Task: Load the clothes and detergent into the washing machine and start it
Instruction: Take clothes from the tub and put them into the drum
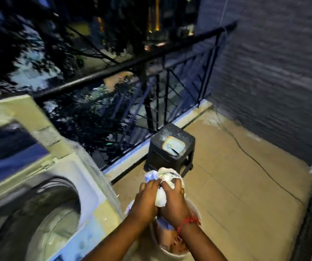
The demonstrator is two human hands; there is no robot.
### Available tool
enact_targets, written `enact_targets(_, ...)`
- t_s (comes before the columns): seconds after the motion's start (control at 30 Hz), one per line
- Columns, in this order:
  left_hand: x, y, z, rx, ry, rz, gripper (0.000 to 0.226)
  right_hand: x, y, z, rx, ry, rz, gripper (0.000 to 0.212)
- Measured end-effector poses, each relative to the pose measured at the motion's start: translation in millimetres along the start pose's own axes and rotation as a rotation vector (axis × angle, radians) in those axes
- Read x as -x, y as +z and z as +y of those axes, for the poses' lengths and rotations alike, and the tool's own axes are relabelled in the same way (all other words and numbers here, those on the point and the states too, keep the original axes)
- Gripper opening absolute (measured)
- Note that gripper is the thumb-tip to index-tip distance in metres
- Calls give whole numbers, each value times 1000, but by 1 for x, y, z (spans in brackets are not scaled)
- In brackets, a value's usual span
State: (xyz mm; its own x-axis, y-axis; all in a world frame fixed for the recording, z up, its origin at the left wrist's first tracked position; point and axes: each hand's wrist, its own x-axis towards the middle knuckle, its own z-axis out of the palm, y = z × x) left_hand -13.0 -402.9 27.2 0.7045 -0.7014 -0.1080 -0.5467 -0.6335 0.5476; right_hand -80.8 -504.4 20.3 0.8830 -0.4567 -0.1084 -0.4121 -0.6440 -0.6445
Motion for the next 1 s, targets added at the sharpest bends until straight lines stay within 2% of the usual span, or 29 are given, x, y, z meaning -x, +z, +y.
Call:
enact_targets(0.1, 21, -49, -20, 33, -19, 152, 61, -10, 10, -51, -65, -155, 31, 53)
enact_targets(0.3, 75, -135, -90, 13, -198, 403, 66, -22, 57, -172, -65, -429, -45, 56)
enact_targets(0.53, 163, -201, -194, 1, -407, 592, 59, 2, 151, -300, -88, -620, -223, 58)
enact_targets(0.73, 221, -212, -278, -22, -549, 585, 59, 27, 231, -355, -62, -660, -370, 61)
enact_targets(1.0, 237, -185, -323, -13, -695, 392, 79, 26, 294, -344, 70, -619, -508, 65)
